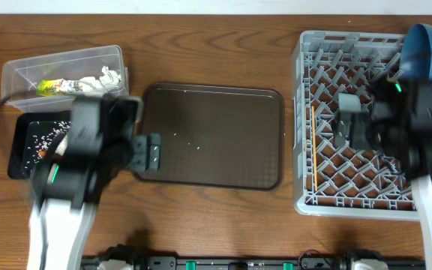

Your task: Sort waste into correct bins and load items into the dishwasher rack

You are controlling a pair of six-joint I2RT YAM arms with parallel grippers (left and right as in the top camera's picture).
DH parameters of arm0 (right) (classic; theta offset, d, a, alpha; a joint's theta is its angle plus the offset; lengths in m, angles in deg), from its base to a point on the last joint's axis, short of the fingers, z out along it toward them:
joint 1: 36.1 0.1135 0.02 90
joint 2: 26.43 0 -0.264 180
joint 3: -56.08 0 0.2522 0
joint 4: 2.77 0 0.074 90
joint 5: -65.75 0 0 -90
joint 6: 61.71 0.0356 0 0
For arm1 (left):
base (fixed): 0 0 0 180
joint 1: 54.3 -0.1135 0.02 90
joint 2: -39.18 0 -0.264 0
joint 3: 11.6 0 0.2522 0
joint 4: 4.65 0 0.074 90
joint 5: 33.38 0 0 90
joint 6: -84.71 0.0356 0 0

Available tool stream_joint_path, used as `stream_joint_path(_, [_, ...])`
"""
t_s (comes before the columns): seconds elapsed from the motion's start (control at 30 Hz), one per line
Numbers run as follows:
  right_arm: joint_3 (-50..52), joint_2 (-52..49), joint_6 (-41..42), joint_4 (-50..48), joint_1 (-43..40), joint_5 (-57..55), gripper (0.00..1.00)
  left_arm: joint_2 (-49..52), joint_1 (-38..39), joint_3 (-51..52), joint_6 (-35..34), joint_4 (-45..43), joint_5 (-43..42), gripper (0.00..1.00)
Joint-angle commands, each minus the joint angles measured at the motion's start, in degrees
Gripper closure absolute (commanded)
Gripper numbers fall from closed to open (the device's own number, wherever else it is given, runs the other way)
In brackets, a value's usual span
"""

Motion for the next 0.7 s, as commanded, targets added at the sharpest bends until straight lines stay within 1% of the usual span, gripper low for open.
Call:
stream_joint_path(0.0, [8.1,11.7,0.3,-3.5,-0.4,-0.9,0.01,-9.6,-0.2,4.9,0.1,-3.8,0.3,0.08])
stream_joint_path(0.1, [15.1,22.6,0.5,-6.6,-0.4,-3.6,0.01,-18.2,-0.2,10.4,0.1,-7.5,0.3,0.07])
stream_joint_path(0.17, [18.3,29.0,0.5,-7.0,-0.4,-5.7,0.01,-22.2,-0.2,13.7,0.1,-8.3,0.5,0.07])
stream_joint_path(0.3, [20.9,37.4,0.5,-5.8,-0.4,-6.6,0.01,-26.2,-0.2,18.0,-0.1,-8.4,0.5,0.06])
stream_joint_path(0.43, [20.9,41.1,0.5,-2.8,-0.4,-6.7,0.01,-25.7,-0.2,18.6,-0.1,-8.4,0.5,0.05])
stream_joint_path(0.47, [20.9,41.4,0.5,-1.9,-0.4,-6.7,0.01,-25.5,-0.2,18.6,-0.1,-8.2,0.5,0.01])
stream_joint_path(0.67, [20.9,41.4,0.5,4.8,-0.4,-6.7,0.01,-25.2,-0.2,18.6,-0.1,-8.1,0.5,0.01])
